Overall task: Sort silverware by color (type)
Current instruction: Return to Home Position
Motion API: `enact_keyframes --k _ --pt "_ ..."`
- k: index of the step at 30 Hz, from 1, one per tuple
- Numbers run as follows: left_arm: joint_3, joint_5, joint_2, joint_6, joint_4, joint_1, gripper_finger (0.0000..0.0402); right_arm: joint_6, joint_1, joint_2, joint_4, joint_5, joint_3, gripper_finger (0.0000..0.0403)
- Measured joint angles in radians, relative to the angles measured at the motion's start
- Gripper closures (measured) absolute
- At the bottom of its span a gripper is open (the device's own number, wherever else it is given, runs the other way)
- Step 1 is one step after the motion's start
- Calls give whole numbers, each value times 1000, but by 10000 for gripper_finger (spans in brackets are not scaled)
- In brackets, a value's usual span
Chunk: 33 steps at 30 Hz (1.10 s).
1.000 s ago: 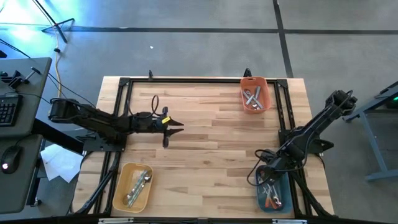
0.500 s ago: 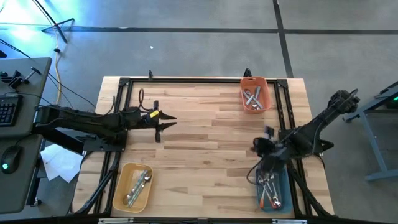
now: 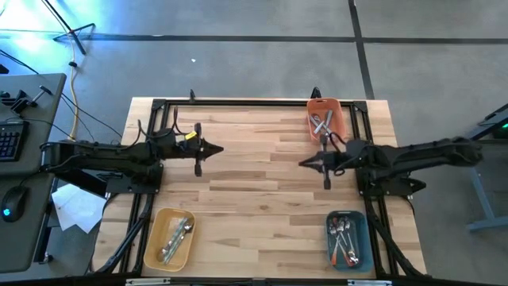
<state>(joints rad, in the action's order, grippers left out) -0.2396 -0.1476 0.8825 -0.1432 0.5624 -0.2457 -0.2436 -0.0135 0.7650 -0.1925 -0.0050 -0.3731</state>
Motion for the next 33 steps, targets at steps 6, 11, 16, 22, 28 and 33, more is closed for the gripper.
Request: enact_keyframes --k 6,11,16,22,28,33 --pt "0 -1 -1 -31 21 -5 400 -60 134 -21 -300 -92 168 403" --pt "7 -1 -28 -37 15 0 401 -25 187 -62 -486 -112 311 403" --pt "105 -1 -133 -23 64 0 401 -8 191 -137 -487 -112 363 403" --pt "228 1 -328 7 50 -1 401 -28 191 -223 -439 -112 362 403" --pt "226 42 -543 15 -204 -1 401 -38 191 -298 -375 -102 362 403" --pt "226 86 -725 11 -351 -1 401 -53 200 -366 -364 -101 363 403"
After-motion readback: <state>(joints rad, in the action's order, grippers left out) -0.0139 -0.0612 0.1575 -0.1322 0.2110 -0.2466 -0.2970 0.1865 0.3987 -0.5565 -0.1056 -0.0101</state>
